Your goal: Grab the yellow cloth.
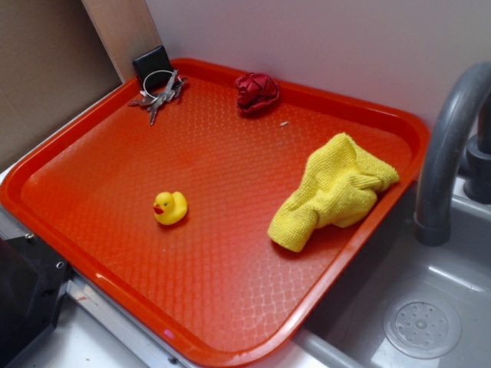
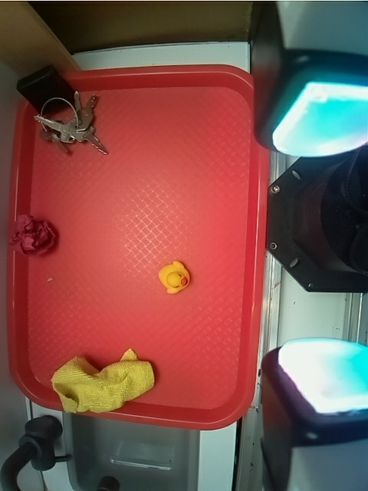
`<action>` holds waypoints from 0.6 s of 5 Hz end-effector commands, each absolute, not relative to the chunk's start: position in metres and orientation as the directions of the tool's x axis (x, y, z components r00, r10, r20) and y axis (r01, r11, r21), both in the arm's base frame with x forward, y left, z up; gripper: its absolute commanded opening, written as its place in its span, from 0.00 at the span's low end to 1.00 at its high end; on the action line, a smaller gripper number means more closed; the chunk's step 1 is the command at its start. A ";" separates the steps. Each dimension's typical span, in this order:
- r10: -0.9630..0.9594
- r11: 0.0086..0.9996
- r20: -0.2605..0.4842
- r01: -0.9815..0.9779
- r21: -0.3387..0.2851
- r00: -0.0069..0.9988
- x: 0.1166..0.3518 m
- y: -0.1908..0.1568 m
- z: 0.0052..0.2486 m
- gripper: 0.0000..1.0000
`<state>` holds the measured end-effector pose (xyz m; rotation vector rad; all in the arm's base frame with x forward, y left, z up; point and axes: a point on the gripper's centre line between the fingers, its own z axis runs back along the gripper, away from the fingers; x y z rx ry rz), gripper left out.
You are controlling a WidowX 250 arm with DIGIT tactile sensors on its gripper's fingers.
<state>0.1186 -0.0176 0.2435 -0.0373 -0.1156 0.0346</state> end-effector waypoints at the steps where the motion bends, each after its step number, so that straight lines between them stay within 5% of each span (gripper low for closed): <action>1: 0.037 0.999 0.115 -0.032 -0.039 0.993 0.119 -0.018 0.243 1.00; 2: -0.217 0.976 0.145 0.215 0.034 0.965 0.162 -0.056 0.207 1.00; 3: -0.374 0.925 0.252 0.380 0.027 0.892 0.181 -0.078 0.180 1.00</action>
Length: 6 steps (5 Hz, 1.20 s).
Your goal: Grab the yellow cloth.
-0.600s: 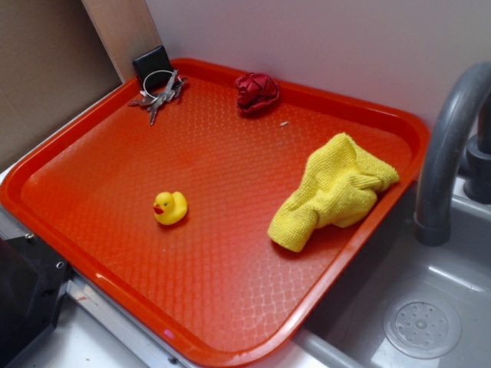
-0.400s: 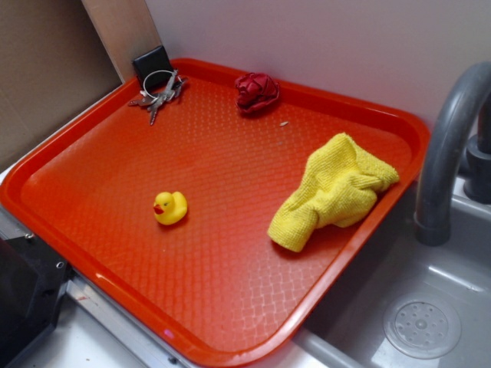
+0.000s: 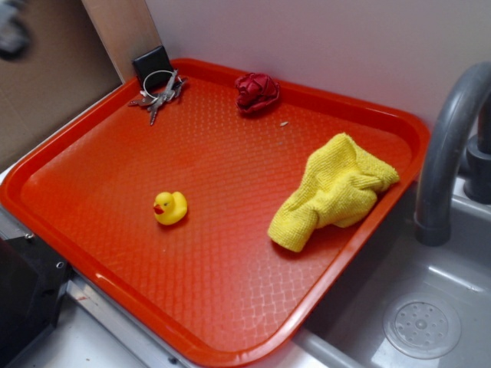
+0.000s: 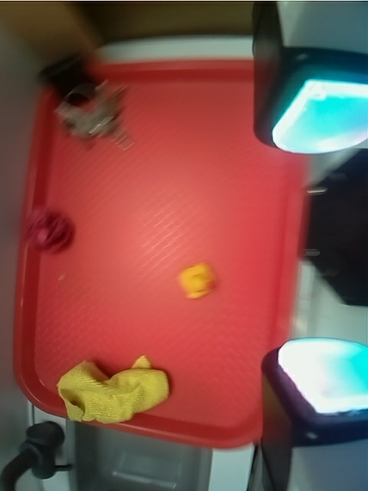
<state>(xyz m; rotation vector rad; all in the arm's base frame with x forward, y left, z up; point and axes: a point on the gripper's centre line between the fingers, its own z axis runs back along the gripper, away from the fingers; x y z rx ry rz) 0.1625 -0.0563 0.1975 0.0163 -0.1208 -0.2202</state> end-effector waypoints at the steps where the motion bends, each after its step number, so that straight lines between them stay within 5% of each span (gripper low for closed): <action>1: -0.531 0.794 0.429 0.606 -0.051 0.731 0.200 -0.107 0.173 1.00; 2: -0.655 0.686 0.411 0.727 -0.028 0.634 0.202 -0.126 0.160 1.00; 5: -0.655 0.686 0.411 0.727 -0.028 0.634 0.202 -0.126 0.160 1.00; 6: -0.700 0.670 0.314 0.742 -0.023 0.642 0.233 -0.137 0.123 1.00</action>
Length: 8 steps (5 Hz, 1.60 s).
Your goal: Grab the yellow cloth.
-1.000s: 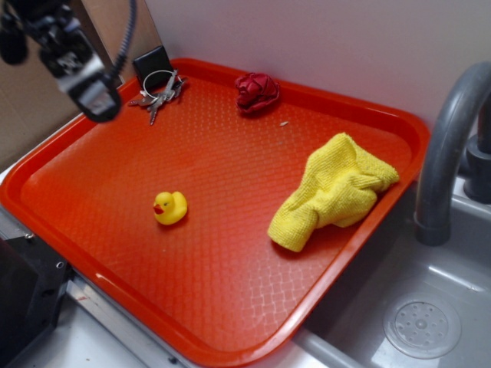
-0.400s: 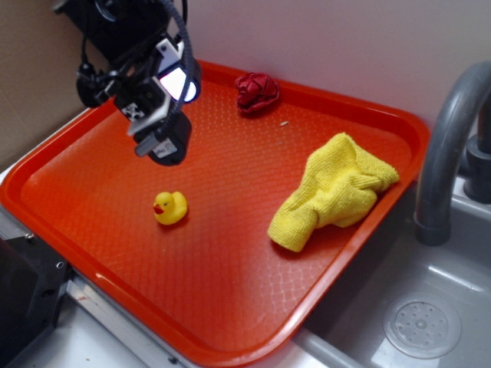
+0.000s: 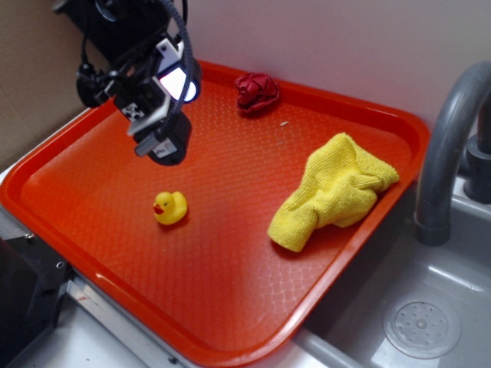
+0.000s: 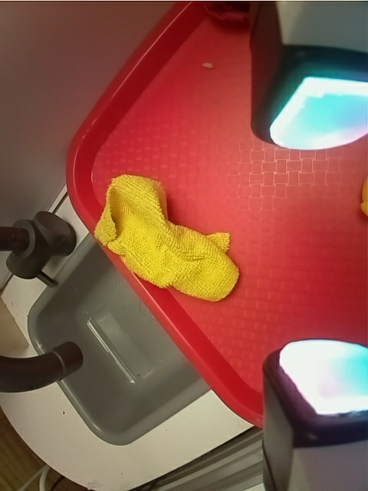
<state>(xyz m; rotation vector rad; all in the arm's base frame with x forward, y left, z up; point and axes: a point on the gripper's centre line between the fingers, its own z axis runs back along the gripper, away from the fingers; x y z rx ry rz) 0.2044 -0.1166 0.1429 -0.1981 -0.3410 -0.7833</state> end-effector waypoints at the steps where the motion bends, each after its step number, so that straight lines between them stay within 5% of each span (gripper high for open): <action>1: -0.725 0.645 0.295 0.764 -0.025 0.622 0.257 -0.147 0.103 1.00; 3: -0.824 0.424 0.387 0.903 -0.062 0.414 0.268 -0.196 0.082 1.00; 5: -0.879 0.360 0.326 0.933 -0.024 0.347 0.266 -0.221 0.068 1.00; 7: -0.894 0.364 0.258 0.930 -0.056 0.366 0.263 -0.227 0.057 1.00; 8: -0.882 0.395 0.256 0.917 -0.057 0.396 0.262 -0.222 0.059 0.00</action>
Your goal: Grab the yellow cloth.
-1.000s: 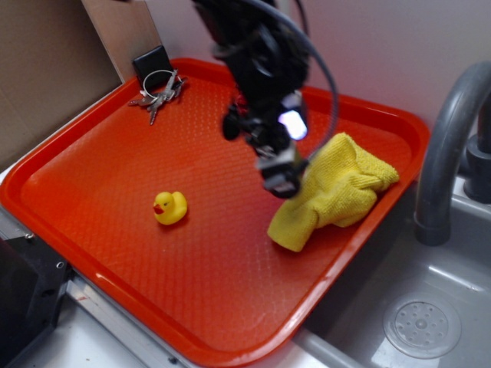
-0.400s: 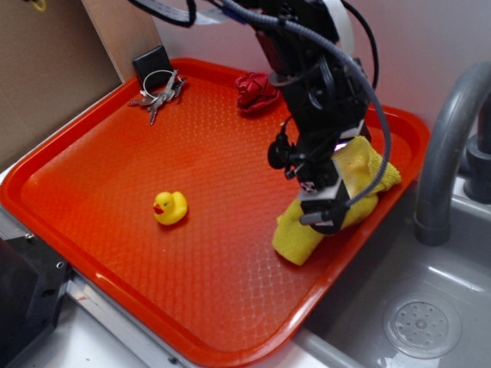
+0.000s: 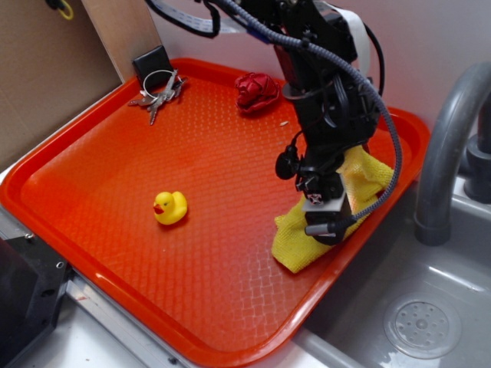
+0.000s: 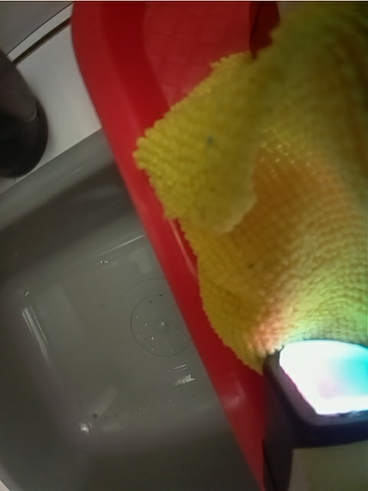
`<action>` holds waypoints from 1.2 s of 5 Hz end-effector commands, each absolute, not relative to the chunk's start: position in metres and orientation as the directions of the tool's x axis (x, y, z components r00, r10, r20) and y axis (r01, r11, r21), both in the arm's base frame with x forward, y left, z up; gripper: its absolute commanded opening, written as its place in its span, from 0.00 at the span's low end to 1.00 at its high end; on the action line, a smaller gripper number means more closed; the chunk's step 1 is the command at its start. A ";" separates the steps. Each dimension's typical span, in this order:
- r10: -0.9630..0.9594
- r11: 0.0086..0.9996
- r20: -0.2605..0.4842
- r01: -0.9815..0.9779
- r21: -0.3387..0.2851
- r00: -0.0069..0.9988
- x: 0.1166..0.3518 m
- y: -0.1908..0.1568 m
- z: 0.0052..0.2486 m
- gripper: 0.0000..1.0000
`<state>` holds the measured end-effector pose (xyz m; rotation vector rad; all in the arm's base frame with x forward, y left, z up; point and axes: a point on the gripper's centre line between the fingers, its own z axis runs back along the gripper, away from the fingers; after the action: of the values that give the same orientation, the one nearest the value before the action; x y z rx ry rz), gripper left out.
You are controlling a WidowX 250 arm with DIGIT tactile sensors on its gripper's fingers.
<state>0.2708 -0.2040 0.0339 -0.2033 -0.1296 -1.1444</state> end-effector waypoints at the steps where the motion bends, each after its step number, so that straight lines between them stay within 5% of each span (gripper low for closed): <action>1: -0.870 0.423 0.259 0.905 -0.043 0.419 0.258 -0.214 0.068 0.00; 3: -0.845 0.491 0.229 0.871 -0.030 0.484 0.255 -0.205 0.075 0.00; 5: -0.576 0.817 0.090 0.576 0.021 0.813 0.246 -0.135 0.117 0.00; 6: -0.354 0.934 0.132 0.356 0.008 0.926 0.234 -0.087 0.161 0.00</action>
<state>0.2408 -0.0686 0.1479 -0.0156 -0.0915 -0.3657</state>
